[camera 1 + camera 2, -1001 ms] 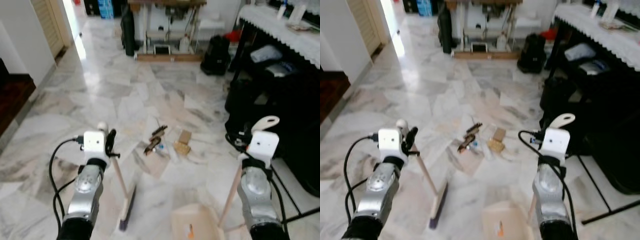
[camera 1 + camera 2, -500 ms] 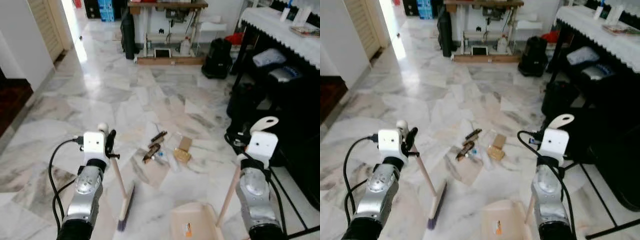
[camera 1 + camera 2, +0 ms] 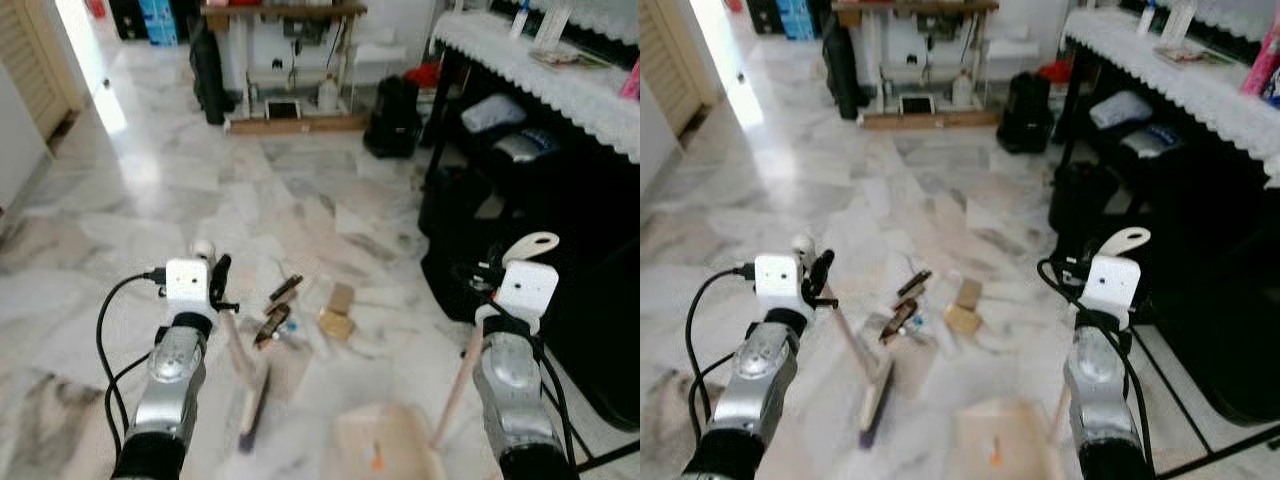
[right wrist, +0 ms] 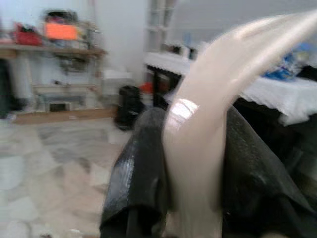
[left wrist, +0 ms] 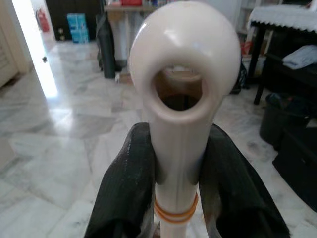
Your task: Sweep floor
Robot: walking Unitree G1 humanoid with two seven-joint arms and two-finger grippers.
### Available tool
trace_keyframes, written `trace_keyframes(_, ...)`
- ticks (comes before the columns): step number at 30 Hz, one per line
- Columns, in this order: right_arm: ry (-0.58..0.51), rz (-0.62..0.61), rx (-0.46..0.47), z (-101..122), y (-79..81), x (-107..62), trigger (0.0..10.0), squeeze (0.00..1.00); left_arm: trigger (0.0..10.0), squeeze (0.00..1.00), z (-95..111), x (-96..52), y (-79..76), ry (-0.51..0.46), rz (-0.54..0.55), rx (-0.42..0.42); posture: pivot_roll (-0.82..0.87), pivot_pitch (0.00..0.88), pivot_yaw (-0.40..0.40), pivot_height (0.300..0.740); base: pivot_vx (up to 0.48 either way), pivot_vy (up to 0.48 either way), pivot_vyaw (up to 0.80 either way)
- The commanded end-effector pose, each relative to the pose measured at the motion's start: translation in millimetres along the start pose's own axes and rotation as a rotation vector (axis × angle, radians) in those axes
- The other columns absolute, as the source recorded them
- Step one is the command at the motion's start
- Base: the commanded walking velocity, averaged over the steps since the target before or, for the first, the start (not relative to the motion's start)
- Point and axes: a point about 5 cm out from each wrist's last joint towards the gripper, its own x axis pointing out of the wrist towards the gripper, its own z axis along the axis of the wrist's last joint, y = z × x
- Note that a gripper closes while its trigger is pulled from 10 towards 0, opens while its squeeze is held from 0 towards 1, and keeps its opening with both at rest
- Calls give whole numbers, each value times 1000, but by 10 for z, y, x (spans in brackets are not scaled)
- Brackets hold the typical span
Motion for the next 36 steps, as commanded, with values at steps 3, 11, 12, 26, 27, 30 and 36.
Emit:
trace_keyframes(3,-36,-33,37,82,-58,40,10000,0,10000,0,132,49,7,-63,2,28,-34,0,-8,740,342,0,0)
trace_keyframes(11,-36,-35,34,84,-59,42,10000,0,10000,0,196,67,52,-88,20,37,-33,0,-8,740,346,0,0)
trace_keyframes(12,-37,-35,34,86,-58,42,10000,0,10000,0,233,80,63,-101,22,40,-33,0,-8,740,345,0,0)
trace_keyframes(26,-36,-37,36,79,-60,33,10000,0,10000,0,432,151,22,-175,11,49,-34,0,-5,740,347,0,0)
trace_keyframes(27,-36,-37,36,79,-60,33,10000,0,10000,0,432,151,22,-175,11,49,-34,0,-5,740,349,0,0)
trace_keyframes(30,-35,-38,36,73,-69,30,10000,0,10000,0,435,151,24,-174,10,50,-33,0,-4,740,349,0,0)
trace_keyframes(36,-33,-40,34,69,-72,29,10000,0,10000,0,438,152,17,-173,6,49,-33,0,-4,740,349,0,0)
